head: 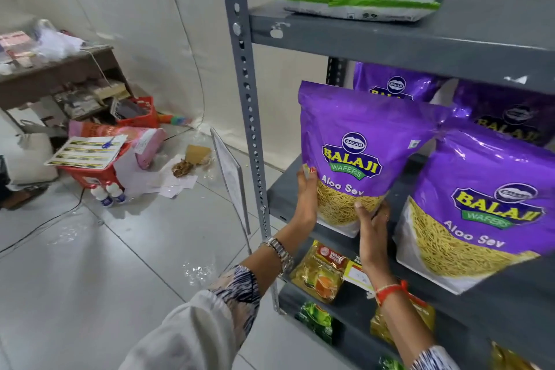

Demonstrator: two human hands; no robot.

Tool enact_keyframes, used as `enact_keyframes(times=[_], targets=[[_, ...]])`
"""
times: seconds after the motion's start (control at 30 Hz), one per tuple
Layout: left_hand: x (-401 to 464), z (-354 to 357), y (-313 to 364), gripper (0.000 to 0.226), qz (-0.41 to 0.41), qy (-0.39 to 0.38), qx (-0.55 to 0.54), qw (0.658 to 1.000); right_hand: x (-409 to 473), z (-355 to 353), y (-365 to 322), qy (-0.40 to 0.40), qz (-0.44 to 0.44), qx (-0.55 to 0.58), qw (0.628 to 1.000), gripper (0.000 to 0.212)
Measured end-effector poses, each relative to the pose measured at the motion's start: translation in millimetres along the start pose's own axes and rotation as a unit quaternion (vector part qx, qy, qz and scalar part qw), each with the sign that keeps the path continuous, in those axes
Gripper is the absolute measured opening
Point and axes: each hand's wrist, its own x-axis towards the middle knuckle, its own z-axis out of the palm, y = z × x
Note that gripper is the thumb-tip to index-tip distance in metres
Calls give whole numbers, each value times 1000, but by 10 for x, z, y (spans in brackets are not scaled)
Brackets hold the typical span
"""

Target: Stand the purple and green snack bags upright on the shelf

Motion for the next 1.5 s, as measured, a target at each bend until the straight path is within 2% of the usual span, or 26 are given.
enact_keyframes(times=[0.07, 0.13, 0.3, 0.43, 0.6, 0.73, 0.8, 0.87, 0.93, 1.03, 1.17, 1.37, 1.5], targets=[[3, -21, -26, 51, 6, -8, -1, 1000, 7, -9, -10, -9, 4, 2, 1000, 60], [-26, -27, -25, 45, 17, -4, 0, 1000, 3, -10, -28, -10, 6, 2, 1000, 59], [-165, 13, -27, 42, 31, 34, -17, 999, -184, -27, -49, 26, 8, 19, 999, 50], [-371, 83, -144, 37, 31, 90, -20, 995, -513, -181, 48, 92, 12, 12, 996, 50], [-643, 228, -459, 58, 81, 155, 43, 984, -824, -570, 56, 216, -29, 14, 976, 33], [-913, 514, -639, 43, 121, 158, 95, 975, -960, -948, -25, 270, -37, 2, 962, 30], [-1052, 677, -673, 39, 133, 133, 113, 976, -962, -1083, -72, 283, -42, 9, 958, 33], [-1150, 851, -684, 37, 150, 48, 101, 982, -956, -1207, -149, 283, -31, 16, 958, 37], [-1134, 967, -696, 43, 117, -26, 79, 990, -921, -1245, -195, 237, -8, 6, 971, 36], [-1132, 1165, -693, 48, 79, -70, 75, 992, -895, -1365, -269, 169, 2, -6, 986, 37], [-1184, 1264, -736, 48, 102, -61, 96, 988, -844, -1504, -329, 123, 27, -15, 992, 34], [-1289, 1380, -690, 47, 109, -21, 95, 989, -978, -1723, -476, 74, 65, -38, 994, 43], [-1450, 1458, -709, 56, 137, 23, 113, 984, -1194, -1918, -578, 112, 80, -67, 988, 70]])
